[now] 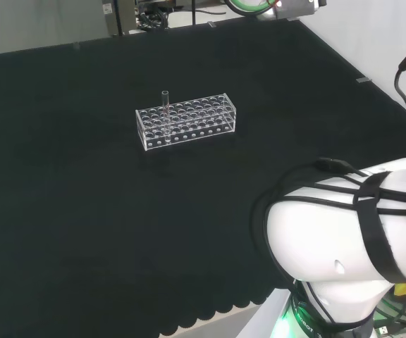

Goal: Pick up the test tube.

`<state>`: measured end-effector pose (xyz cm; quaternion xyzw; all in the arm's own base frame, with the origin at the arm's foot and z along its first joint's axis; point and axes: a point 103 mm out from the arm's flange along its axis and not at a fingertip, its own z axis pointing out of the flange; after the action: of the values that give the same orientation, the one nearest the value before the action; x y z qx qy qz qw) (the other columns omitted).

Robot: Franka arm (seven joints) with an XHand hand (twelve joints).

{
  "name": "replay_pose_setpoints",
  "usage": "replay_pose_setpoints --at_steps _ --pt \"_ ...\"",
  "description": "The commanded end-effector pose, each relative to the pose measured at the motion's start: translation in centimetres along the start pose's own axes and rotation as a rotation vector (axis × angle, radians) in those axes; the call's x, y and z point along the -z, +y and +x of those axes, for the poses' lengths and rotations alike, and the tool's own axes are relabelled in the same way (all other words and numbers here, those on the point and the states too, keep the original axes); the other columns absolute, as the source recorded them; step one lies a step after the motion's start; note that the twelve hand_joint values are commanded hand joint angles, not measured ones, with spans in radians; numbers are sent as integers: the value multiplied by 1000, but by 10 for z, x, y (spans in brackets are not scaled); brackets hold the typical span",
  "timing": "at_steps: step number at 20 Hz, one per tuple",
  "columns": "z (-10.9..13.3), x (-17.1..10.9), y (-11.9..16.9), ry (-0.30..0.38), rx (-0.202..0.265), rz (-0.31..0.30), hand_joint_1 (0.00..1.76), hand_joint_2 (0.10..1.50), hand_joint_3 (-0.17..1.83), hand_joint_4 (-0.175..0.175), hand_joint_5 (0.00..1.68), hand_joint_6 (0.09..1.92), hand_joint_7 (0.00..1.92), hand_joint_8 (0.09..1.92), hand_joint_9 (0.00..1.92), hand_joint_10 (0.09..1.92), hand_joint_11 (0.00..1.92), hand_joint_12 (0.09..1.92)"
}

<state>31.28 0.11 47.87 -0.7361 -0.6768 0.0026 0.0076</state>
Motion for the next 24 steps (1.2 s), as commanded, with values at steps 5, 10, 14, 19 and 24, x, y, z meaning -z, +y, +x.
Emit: replay_pose_setpoints --at_steps 5,10,14,19,24 --pt "-10 -13 33 12 8 54 352 907 160 15 0 87 0 87 0 87 0 539" --pt "-11 -23 58 -11 18 84 360 922 133 12 0 87 0 87 0 87 0 652" --pt "-10 -32 79 -22 21 119 369 930 120 10 0 87 0 87 0 87 0 715" --pt "-5 -45 102 -50 35 172 391 938 113 8 0 87 8 87 8 87 0 752" --pt "2 -60 121 -53 50 208 397 945 107 6 0 87 15 87 15 87 0 787"
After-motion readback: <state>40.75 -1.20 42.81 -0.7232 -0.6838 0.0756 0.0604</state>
